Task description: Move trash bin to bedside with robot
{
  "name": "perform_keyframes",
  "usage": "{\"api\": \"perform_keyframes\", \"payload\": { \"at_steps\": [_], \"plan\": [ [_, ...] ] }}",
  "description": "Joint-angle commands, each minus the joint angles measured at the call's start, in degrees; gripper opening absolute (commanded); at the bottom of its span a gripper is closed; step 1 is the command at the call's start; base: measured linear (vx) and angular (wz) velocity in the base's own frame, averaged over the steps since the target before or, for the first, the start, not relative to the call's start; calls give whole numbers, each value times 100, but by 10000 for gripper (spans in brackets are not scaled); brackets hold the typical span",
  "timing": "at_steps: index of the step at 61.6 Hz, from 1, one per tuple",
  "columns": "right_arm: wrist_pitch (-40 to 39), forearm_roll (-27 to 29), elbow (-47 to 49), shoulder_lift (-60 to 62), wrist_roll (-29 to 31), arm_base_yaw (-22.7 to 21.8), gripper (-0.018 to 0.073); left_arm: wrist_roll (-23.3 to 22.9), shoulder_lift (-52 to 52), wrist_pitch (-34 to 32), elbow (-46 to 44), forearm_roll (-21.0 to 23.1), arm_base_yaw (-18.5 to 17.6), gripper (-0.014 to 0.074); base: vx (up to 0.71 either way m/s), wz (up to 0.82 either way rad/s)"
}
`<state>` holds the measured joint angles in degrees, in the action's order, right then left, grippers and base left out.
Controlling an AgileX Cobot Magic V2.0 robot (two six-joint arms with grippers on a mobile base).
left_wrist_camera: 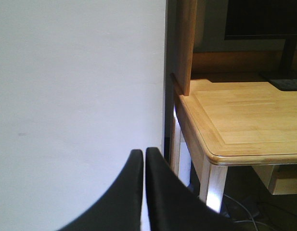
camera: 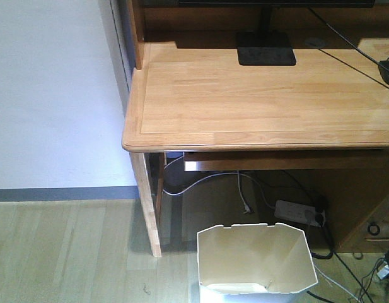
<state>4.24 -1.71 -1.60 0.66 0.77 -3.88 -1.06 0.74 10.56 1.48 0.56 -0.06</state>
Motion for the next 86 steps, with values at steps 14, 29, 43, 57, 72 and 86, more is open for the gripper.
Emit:
{"api": "perform_keyframes", "payload": {
  "at_steps": [14, 29, 43, 57, 72, 86],
  "plan": [
    [-424, -62, -38, 65, 18, -5, -9, -32, 81, -445, 108, 52, -13, -6, 0, 0],
    [-424, -62, -38, 65, 18, -5, -9, -32, 81, -445, 108, 52, -13, -6, 0, 0],
    [-424, -88, -38, 65, 82, -5, -9, -32, 81, -445, 108, 52, -13, -6, 0, 0],
    [-424, -106, -38, 65, 166, -5, -9, -32, 81, -445, 108, 52, -13, -6, 0, 0],
    [-493, -106, -38, 65, 166, -5, -9, -32, 81, -445, 108, 52, -13, -6, 0, 0],
    [-775, 4, 42, 65, 86, -5, -9, -32, 81, -445, 108, 52, -13, -6, 0, 0]
  ]
}}
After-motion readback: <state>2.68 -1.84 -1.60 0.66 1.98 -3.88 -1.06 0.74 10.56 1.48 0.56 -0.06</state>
